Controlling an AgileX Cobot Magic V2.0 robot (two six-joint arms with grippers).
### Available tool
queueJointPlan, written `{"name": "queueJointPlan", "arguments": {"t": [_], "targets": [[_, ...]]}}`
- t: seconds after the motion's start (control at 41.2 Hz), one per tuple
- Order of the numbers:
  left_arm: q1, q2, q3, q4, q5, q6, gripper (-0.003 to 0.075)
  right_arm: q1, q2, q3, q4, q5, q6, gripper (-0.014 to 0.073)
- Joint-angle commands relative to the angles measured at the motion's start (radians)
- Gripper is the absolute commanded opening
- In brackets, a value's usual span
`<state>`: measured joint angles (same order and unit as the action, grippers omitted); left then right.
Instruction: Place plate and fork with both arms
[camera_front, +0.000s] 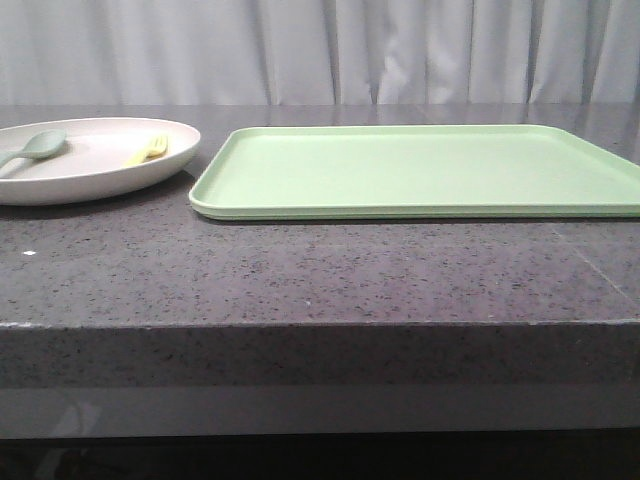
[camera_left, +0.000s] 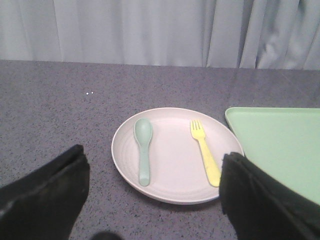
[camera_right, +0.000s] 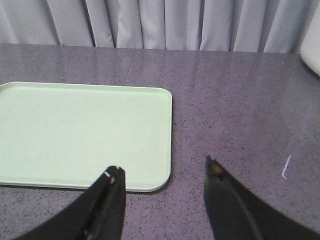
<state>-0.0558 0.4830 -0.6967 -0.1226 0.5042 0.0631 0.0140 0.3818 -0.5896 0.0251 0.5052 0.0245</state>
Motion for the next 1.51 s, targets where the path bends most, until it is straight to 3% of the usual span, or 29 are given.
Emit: {"name": "queueJointPlan", "arguments": {"t": [0.0,0.34,0.656,0.972,1.093,1.336,1.482], "targets": [[-0.009,0.013,-0.028,-0.030,-0.097,-0.008,0.0484,0.001,0.016,-0.032,-0.011,-0.076,-0.005,0.0396],[-0.009,0.117,-0.140,0.073,0.103,-0.008,0.0479,0.001,0.016,-0.032,-0.011,-0.076,-0.005,0.0396],[-0.009,0.373,-0.273,0.078,0.227,-0.008,0.0479,0.001,0.016,-0.032,-0.011,-0.076,-0.005,0.0396],[0.036,0.643,-0.379,0.036,0.237,-0.006,0.0479,0.001,0.016,-0.032,-0.011,-0.076,-0.005,0.0396],[0.122,0.734,-0.426,-0.037,0.236,0.039,0.0479,0.001,0.016,-0.032,-0.011,-0.076,-0.005,0.0396],[0.321,0.908,-0.479,-0.471,0.255,0.334,0.0479,0.001,0.016,-0.032,-0.011,-0.076,-0.005,0.0396],[0.386,1.017,-0.505,-0.664,0.290,0.442,0.0479,0.001,0.016,-0.032,-0.011,-0.076,-0.005,0.0396]]}}
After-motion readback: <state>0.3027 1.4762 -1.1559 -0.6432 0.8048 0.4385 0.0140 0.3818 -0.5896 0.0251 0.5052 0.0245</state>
